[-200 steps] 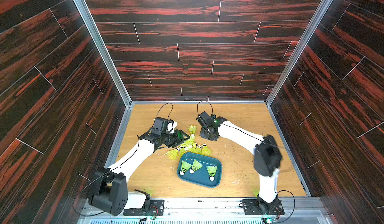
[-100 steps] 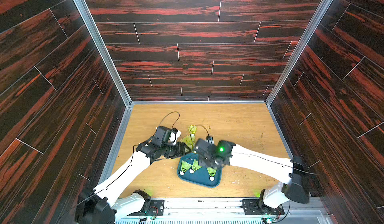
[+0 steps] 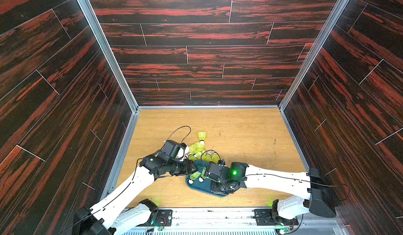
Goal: Put the shuttlecocks into the storage box
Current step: Place the shuttlecock in the storage box.
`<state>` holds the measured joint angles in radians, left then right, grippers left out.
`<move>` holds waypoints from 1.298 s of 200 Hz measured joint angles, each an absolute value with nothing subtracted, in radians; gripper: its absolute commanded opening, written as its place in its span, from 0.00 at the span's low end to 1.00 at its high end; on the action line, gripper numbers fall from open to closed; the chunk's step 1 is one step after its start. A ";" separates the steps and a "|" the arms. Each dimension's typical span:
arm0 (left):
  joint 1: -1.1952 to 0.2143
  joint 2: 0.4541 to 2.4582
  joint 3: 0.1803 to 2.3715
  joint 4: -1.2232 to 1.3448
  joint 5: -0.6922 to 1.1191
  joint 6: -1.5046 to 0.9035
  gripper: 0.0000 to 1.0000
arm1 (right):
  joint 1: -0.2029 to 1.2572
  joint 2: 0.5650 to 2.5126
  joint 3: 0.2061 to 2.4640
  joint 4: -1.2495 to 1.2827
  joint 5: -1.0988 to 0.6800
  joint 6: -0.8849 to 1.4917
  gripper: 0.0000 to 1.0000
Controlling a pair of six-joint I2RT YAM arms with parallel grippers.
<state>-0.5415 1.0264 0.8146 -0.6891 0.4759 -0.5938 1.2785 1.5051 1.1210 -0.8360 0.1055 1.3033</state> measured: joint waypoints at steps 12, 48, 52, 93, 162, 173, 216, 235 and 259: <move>-0.544 1.019 0.809 -0.690 0.471 -0.594 0.60 | 1.279 1.511 1.118 -0.821 0.094 1.310 0.14; -0.550 1.013 0.805 -0.691 0.464 -0.594 0.60 | 1.272 1.526 1.118 -0.791 0.085 1.324 0.14; -0.551 1.013 0.805 -0.691 0.464 -0.594 0.60 | 1.271 1.530 1.118 -0.788 0.085 1.324 0.14; -0.559 1.013 0.800 -0.692 0.471 -0.593 0.60 | 1.252 1.563 1.109 -0.778 0.086 1.325 0.14; -0.612 1.013 0.776 -0.690 0.540 -0.580 0.58 | 1.237 1.594 1.085 -0.753 0.086 1.328 0.14; -0.620 1.012 0.766 -0.690 0.550 -0.580 0.58 | 1.235 1.599 1.085 -0.750 0.087 1.328 0.14; -0.642 0.987 0.716 -0.687 0.582 -0.595 0.58 | 1.226 1.603 1.079 -0.738 0.090 1.328 0.14; -0.646 0.971 0.707 -0.684 0.587 -0.604 0.58 | 1.224 1.607 1.077 -0.734 0.090 1.329 0.14; -0.646 0.953 0.699 -0.682 0.587 -0.617 0.58 | 1.222 1.627 1.077 -0.728 0.091 1.329 0.14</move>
